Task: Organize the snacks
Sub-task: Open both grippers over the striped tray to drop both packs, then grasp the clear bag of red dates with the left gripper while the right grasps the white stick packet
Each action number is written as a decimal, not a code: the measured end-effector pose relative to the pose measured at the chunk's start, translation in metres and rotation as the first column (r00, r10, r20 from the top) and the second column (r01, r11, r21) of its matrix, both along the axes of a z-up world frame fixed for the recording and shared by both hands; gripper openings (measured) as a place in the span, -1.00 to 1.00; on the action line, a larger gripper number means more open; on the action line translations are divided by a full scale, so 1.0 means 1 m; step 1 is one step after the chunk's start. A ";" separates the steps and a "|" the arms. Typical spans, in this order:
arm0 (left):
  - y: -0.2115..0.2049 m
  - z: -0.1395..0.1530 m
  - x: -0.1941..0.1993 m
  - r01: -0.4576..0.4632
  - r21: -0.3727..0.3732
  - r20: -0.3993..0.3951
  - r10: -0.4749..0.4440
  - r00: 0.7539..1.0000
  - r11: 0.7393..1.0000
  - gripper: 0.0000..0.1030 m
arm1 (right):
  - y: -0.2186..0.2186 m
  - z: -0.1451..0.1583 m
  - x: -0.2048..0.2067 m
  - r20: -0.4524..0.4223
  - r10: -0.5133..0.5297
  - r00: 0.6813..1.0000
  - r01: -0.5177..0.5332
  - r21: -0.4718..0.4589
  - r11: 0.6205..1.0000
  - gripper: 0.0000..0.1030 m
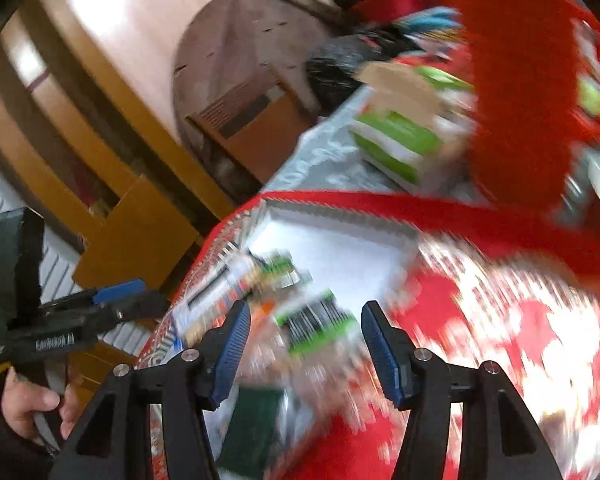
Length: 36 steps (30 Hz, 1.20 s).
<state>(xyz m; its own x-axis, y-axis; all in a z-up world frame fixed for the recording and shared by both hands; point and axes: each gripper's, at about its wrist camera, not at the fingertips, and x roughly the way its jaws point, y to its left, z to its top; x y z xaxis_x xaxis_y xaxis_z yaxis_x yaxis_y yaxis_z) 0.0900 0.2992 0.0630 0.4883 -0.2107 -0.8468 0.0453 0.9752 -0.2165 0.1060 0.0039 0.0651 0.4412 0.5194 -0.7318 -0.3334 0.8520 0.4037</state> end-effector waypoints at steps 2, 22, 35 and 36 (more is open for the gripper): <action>-0.012 -0.002 -0.006 0.007 -0.030 -0.005 -0.007 1.000 1.000 0.38 | -0.025 -0.003 -0.032 -0.009 -0.044 0.999 0.044 -0.034 0.998 0.08; -0.323 -0.088 -0.029 0.537 -0.069 -0.159 -0.541 0.826 0.841 0.38 | -0.233 -0.039 -0.070 -0.036 0.231 0.972 -0.217 -0.506 0.835 0.09; -0.352 -0.109 -0.015 0.590 -0.055 -0.098 -0.592 0.800 0.806 0.52 | -0.224 -0.069 -0.040 -0.142 0.461 0.876 -0.473 -0.436 0.765 0.14; -0.351 -0.109 -0.018 0.594 -0.054 -0.076 -0.596 0.799 0.803 0.51 | -0.227 -0.068 -0.040 -0.144 0.438 0.888 -0.455 -0.421 0.785 0.14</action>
<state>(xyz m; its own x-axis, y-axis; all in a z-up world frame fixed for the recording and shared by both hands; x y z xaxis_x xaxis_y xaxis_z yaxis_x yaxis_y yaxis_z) 0.0724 -0.0513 -0.0464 0.1865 -0.4587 -0.8688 0.5954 0.7562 -0.2714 0.0663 -0.2230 -0.0032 0.2075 0.2794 -0.9375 -0.7126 0.6997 0.0508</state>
